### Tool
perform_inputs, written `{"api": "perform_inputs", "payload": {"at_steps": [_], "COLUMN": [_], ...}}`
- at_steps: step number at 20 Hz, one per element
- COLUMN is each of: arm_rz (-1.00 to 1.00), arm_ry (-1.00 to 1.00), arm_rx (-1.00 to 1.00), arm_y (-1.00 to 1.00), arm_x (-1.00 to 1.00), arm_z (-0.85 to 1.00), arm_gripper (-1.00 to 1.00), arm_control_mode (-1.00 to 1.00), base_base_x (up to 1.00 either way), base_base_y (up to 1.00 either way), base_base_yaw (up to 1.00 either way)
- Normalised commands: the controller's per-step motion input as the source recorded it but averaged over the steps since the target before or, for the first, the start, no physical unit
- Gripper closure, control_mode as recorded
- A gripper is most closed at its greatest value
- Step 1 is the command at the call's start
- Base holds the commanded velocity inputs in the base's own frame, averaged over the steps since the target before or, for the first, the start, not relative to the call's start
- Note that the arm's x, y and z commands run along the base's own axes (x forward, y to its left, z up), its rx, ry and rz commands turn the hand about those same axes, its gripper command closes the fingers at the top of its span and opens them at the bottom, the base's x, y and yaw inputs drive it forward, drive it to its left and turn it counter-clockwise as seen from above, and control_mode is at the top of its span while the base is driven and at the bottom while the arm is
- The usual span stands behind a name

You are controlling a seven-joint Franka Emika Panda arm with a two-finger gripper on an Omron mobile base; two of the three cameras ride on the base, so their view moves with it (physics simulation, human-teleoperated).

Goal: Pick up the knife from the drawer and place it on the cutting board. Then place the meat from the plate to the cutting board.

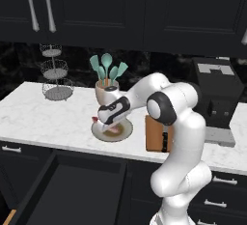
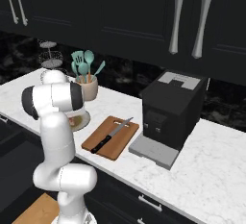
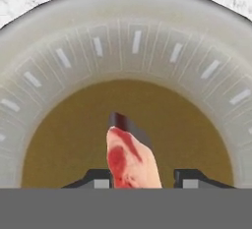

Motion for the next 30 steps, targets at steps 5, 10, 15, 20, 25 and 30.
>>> {"api": "perform_inputs", "payload": {"at_steps": [5, 10, 15, 20, 25, 30], "arm_rz": [0.02, -0.19, -0.59, -0.73, -0.65, -0.15], "arm_ry": [-0.03, -0.27, -0.02, 0.04, 0.24, 0.06], "arm_rx": [-0.06, -0.01, 0.04, 0.09, 0.11, 0.06], "arm_y": [-0.01, -0.43, -0.87, -0.82, -1.0, -0.32], "arm_x": [-0.28, -0.95, -0.3, 0.0, -0.12, -0.19], "arm_z": [-0.23, 0.48, 0.61, 0.85, 0.14, -0.36], "arm_gripper": [1.0, 1.0, 1.0, 1.0, 1.0, 1.0], "arm_control_mode": [-1.0, -1.0, -1.0, -1.0, -1.0, -1.0], "base_base_x": [0.0, 0.0, 0.0, 0.0, 0.0, 0.0], "base_base_y": [0.0, 0.0, 0.0, 0.0, 0.0, 0.0], "base_base_yaw": [0.0, 0.0, 0.0, 0.0, 0.0, 0.0]}}
